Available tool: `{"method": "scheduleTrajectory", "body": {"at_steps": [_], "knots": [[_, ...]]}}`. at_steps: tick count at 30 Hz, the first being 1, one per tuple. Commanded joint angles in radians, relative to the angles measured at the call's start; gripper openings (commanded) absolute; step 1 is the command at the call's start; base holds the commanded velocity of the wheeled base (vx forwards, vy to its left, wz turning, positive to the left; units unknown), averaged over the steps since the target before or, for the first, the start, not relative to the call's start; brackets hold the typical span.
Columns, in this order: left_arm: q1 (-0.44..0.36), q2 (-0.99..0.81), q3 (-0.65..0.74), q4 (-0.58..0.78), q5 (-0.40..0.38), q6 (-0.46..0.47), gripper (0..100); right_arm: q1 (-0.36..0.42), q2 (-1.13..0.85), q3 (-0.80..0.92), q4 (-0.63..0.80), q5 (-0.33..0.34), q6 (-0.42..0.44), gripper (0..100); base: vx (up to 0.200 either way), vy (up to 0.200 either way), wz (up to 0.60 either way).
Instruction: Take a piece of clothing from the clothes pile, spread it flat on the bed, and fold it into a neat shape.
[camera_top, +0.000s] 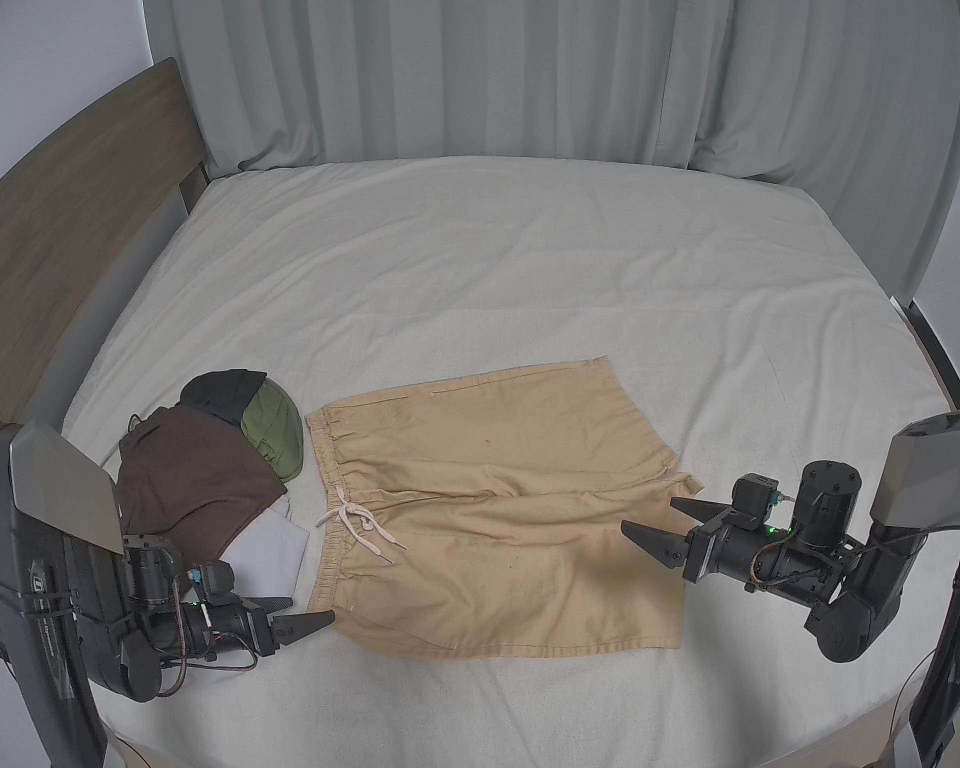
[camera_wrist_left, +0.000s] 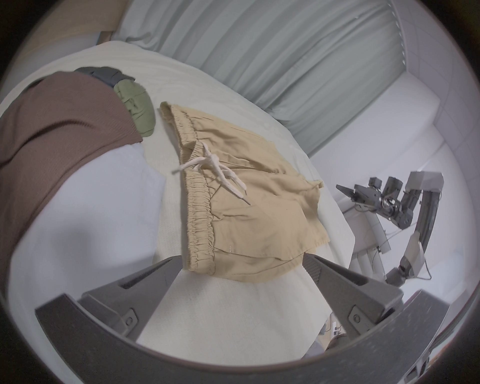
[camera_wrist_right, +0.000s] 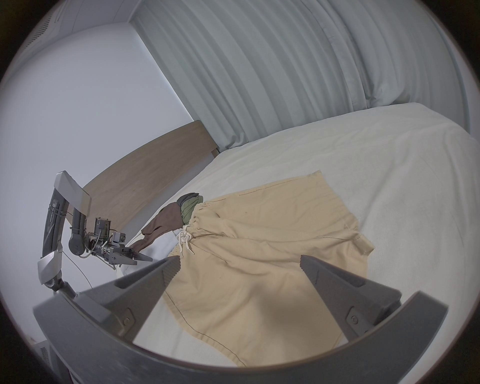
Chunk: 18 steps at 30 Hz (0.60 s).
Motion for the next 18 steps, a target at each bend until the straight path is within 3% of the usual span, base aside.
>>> {"method": "scheduleTrajectory", "body": {"at_steps": [1,5,10,18], "knots": [[-0.002,0.034,-0.034,-0.001,0.021,-0.046,100,-0.001,0.004,0.0,-0.001,0.001,0.0,100,0.0,0.0,0.0],[-0.006,0.093,-0.075,-0.001,0.094,-0.055,100,-0.001,0.004,0.0,-0.001,0.001,0.0,100,0.0,0.0,0.0],[-0.009,0.129,-0.101,-0.001,0.11,-0.075,100,-0.002,0.004,0.0,-0.001,0.001,0.0,100,0.0,0.0,0.0],[-0.049,0.131,-0.144,-0.001,0.139,-0.25,100,-0.001,0.004,0.0,-0.001,0.001,0.0,100,0.0,0.0,0.0]]}}
